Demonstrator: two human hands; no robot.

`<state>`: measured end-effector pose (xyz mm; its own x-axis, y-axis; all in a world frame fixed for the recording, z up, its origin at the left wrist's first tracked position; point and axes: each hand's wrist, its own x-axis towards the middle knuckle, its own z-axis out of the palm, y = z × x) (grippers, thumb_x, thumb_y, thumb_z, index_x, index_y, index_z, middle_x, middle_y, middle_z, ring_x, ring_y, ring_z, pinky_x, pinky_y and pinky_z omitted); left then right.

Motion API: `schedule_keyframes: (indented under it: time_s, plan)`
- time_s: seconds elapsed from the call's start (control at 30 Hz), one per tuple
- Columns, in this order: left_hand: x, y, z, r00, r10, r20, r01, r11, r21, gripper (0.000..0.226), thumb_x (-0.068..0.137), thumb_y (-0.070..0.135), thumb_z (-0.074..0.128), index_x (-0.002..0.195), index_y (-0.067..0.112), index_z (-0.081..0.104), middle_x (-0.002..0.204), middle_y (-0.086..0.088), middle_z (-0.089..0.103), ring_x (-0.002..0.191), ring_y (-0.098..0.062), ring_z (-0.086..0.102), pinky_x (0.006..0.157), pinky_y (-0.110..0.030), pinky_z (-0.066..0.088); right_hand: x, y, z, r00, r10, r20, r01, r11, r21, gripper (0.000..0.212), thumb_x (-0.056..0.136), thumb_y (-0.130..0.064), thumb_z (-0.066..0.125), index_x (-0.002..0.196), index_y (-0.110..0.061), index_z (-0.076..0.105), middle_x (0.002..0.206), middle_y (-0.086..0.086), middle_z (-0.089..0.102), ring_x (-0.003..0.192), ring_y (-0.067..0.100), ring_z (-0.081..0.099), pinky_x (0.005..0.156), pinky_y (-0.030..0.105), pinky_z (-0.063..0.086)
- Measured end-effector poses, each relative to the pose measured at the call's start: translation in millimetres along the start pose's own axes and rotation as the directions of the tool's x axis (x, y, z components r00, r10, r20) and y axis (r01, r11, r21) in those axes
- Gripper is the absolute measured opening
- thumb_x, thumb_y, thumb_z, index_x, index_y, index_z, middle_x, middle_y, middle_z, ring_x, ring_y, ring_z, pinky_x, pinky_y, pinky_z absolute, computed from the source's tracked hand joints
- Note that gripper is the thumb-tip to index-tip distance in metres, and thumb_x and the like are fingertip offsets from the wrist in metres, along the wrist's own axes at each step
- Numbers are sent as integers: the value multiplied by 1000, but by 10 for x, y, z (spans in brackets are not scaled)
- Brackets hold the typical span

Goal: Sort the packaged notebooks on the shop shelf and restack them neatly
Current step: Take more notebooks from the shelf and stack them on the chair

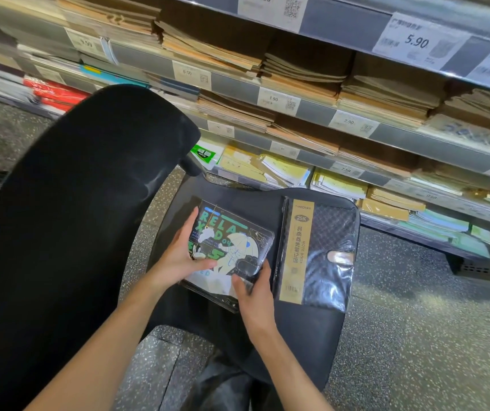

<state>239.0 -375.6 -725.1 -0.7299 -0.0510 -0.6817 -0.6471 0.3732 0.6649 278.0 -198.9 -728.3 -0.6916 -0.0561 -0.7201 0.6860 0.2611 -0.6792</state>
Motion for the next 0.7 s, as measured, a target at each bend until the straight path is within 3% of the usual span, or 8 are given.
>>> schedule_keyframes:
  time_s: [0.13,0.3,0.4,0.47,0.53,0.7]
  plan:
    - [26,32,19,999,-34,-26,36,996,79,116,70,16,80,144,48,-4,147,0,27,133,-15,30,108,-40,26,56,25,7,1000,2,-9,-3,999,-43,74,92,-27,57,148,-20,10,141,-6,44,120,9,50,99,26,41]
    - [6,75,64,996,-46,-72,60,976,211,117,72,21,79,144,43,-10,150,-5,22,136,-23,27,106,-44,28,42,13,-45,1000,-21,5,22,991,-135,67,91,-28,57,144,-20,18,132,-7,53,105,4,55,85,18,41]
    - [-47,98,123,991,-45,-127,83,946,315,110,75,29,76,145,40,-8,156,-5,8,141,-26,17,108,-47,28,15,-61,-112,999,-13,30,19,981,-193,58,92,-28,55,140,-19,25,127,-7,54,97,4,56,80,16,40]
    - [-119,146,195,983,-50,-179,124,892,436,97,81,32,69,148,34,-1,157,-6,-4,143,-29,8,110,-47,25,-16,-156,-177,999,-5,45,16,969,-247,51,95,-25,51,139,-14,29,119,-10,49,106,13,56,82,15,36]
    - [-194,234,273,976,-20,-218,139,828,544,80,87,25,63,148,28,11,156,-7,-8,144,-29,2,113,-46,21,-43,-240,-249,999,-22,42,34,954,-297,47,96,-23,49,138,-10,33,124,-1,51,120,21,50,89,19,35]
    - [-336,539,376,984,83,-156,39,756,653,63,89,18,56,144,28,28,153,-4,14,142,-25,12,113,-42,21,-167,-496,-470,993,-111,40,118,894,-433,47,98,-24,45,140,-7,33,139,10,45,129,25,40,100,27,31]
